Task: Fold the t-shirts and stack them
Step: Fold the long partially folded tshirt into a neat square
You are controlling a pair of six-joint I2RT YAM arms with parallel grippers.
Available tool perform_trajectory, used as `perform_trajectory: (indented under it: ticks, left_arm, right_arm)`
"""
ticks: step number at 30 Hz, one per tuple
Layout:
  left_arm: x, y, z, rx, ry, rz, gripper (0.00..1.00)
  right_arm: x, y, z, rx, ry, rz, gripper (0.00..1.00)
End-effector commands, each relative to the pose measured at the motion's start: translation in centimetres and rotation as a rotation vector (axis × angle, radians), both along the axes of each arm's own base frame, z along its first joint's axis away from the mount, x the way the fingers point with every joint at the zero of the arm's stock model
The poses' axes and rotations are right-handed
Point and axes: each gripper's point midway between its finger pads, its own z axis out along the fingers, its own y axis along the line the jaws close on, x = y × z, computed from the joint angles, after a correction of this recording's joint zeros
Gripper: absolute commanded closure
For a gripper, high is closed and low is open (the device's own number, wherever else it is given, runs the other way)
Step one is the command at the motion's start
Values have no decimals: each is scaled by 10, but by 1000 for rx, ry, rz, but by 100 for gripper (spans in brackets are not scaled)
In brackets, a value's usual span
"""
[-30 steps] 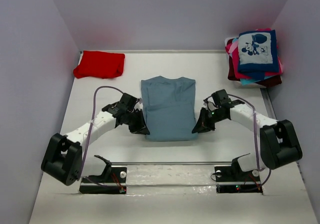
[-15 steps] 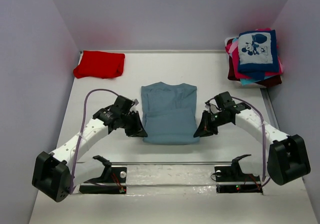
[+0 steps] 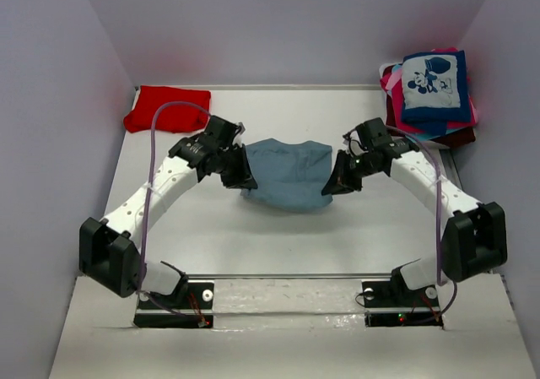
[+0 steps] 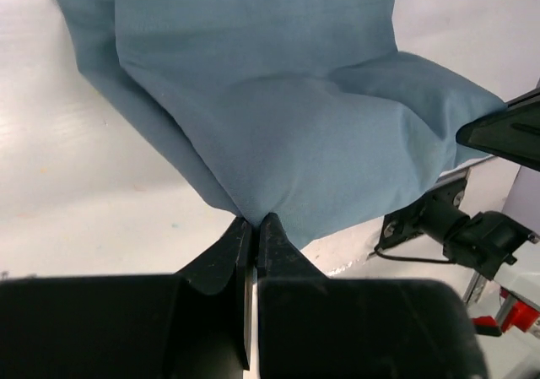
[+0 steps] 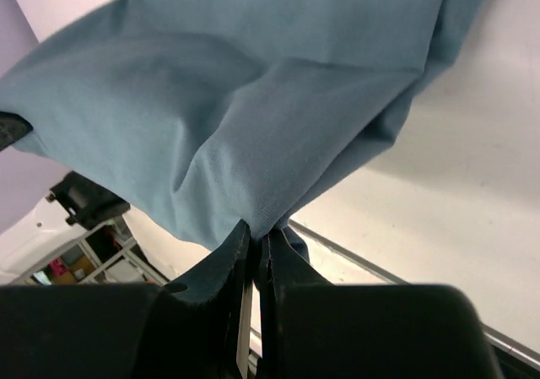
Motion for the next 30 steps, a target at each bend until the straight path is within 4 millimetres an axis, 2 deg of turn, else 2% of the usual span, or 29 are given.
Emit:
perform_trajectory:
  ticks: [1, 2, 3, 7, 8, 9, 15, 18, 19, 20, 21, 24, 25, 27, 30]
  left_arm:
    - [31, -7, 21, 30, -78, -24, 94]
    - [38, -7, 16, 42, -67, -26, 94]
    - [45, -11, 27, 30, -95, -30, 94]
    - [79, -4, 36, 37, -121, 4, 94]
    - [87, 3, 36, 42, -120, 24, 94]
    - [98, 3, 37, 42, -129, 27, 94]
    - [144, 21, 31, 60, -136, 72, 94]
    - [159, 26, 28, 65, -136, 85, 94]
    - [166, 29, 20, 69, -121, 92, 94]
    - [173, 26, 26, 59, -137, 88, 94]
    - [180, 28, 19, 62, -125, 94, 94]
    - [202, 22, 30, 36, -151, 97, 94]
    - [205, 27, 21, 41, -129, 108, 94]
    - [222, 25, 34, 9, -169, 122, 94]
    - [235, 25, 30, -1, -170, 146, 94]
  right_arm:
    - [45, 8, 20, -16, -94, -11, 93]
    - [51, 9, 21, -19, -99, -12, 93]
    - [58, 10, 22, -24, -108, -14, 93]
    - [89, 17, 28, -38, -128, -21, 93]
    - [102, 17, 37, -32, -157, -34, 93]
    - [110, 16, 29, -41, -132, -46, 93]
    - [159, 13, 26, -42, -131, -86, 93]
    - [172, 16, 23, -50, -129, -87, 93]
    - [179, 13, 22, -51, -126, -98, 93]
    - [189, 15, 21, -50, -134, -98, 93]
    - [194, 11, 19, -54, -126, -109, 93]
    - [212, 12, 19, -46, -129, -125, 93]
    - [216, 13, 19, -44, -128, -127, 93]
    - [228, 12, 19, -40, -128, -140, 93]
    - [241, 11, 21, -28, -135, -158, 93]
